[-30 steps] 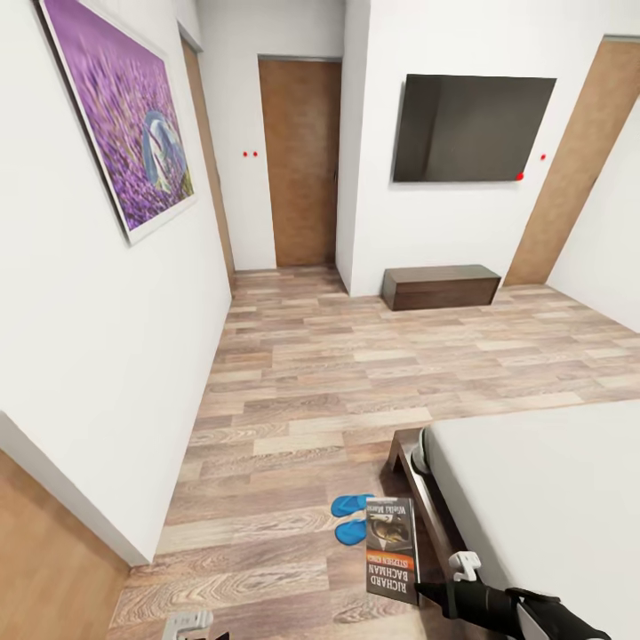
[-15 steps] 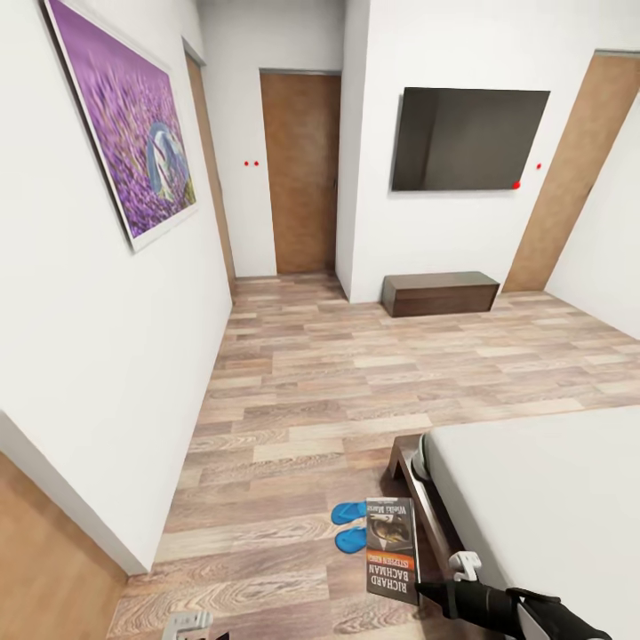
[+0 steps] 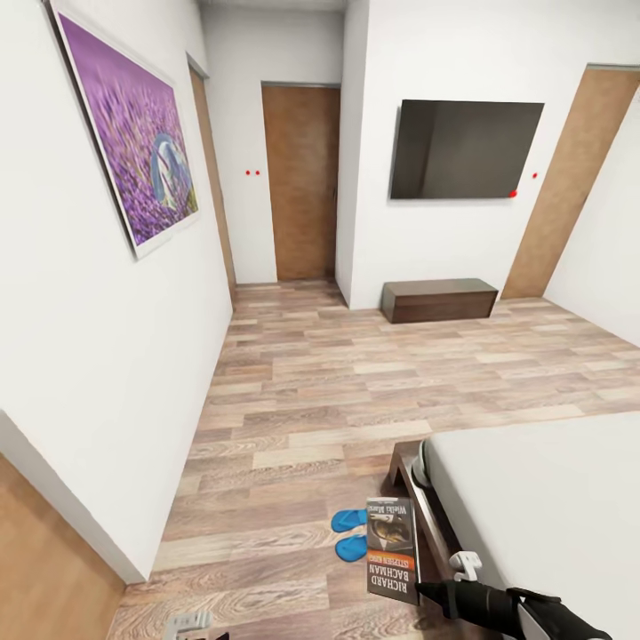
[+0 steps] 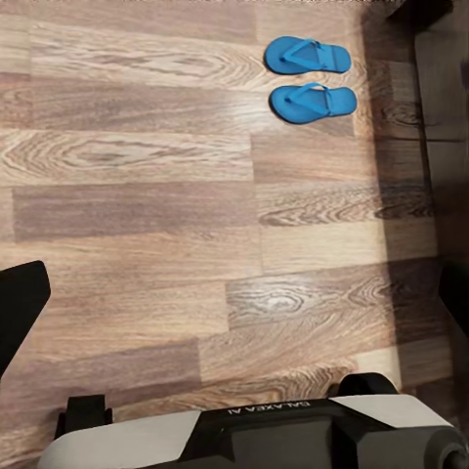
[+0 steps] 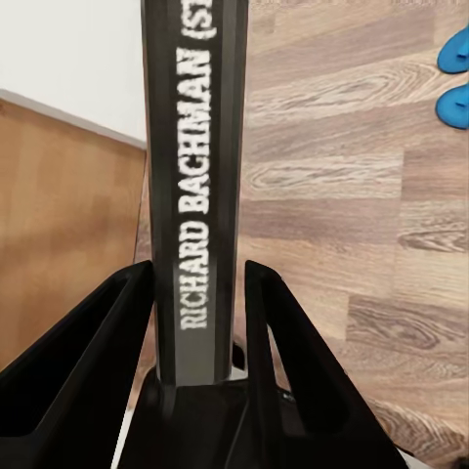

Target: In the bedroom, move the book from the bed onto either nightstand, and place the two sandals side by side next to the bed.

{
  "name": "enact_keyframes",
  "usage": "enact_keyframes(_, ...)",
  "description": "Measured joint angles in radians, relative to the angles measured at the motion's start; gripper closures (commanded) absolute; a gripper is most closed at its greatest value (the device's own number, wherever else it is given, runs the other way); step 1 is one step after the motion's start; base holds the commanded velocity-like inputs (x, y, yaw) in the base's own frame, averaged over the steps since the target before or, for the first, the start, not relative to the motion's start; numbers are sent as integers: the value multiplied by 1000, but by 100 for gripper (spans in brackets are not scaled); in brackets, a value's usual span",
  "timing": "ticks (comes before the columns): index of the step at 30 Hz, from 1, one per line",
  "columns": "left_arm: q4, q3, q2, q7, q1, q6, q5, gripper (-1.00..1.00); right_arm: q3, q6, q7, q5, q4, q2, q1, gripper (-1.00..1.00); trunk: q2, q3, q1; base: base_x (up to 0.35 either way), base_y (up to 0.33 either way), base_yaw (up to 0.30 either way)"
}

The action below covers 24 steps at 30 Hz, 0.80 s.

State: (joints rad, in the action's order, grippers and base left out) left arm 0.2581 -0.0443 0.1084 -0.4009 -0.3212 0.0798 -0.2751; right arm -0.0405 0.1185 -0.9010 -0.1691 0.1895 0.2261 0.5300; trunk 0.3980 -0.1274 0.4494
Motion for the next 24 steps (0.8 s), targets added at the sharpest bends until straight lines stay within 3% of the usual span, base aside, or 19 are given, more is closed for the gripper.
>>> enact_keyframes(4, -5, -1, -2, 6, 0, 1, 0, -100, 0, 0, 0, 1, 0, 0, 0, 100, 0, 7, 0, 0, 0, 0)
enact_keyframes(7, -41, -2, -29, 40, 0, 12, 5, -100, 0, 0, 1, 1, -1, -2, 0, 100, 0, 11, 0, 0, 0, 0)
enact_keyframes(9, -61, -2, -48, 110, 0, 45, 7, -100, 0, 0, 1, 1, -1, -3, 0, 100, 0, 15, 0, 0, 0, 0)
enact_keyframes(14, -75, -2, -69, 299, 0, 114, 11, -100, 0, 0, 1, 1, -1, -4, 0, 100, 0, 23, 0, 0, 0, 0)
enact_keyframes(18, -76, -2, -71, 342, 0, 122, 11, -100, -1, 0, 3, 1, -1, -5, 0, 100, 0, 29, 0, 0, 0, 0)
enact_keyframes(24, -77, -1, -72, 352, 0, 124, 11, -100, -1, 0, 3, 2, -2, -4, 0, 100, 0, 39, 0, 0, 0, 0)
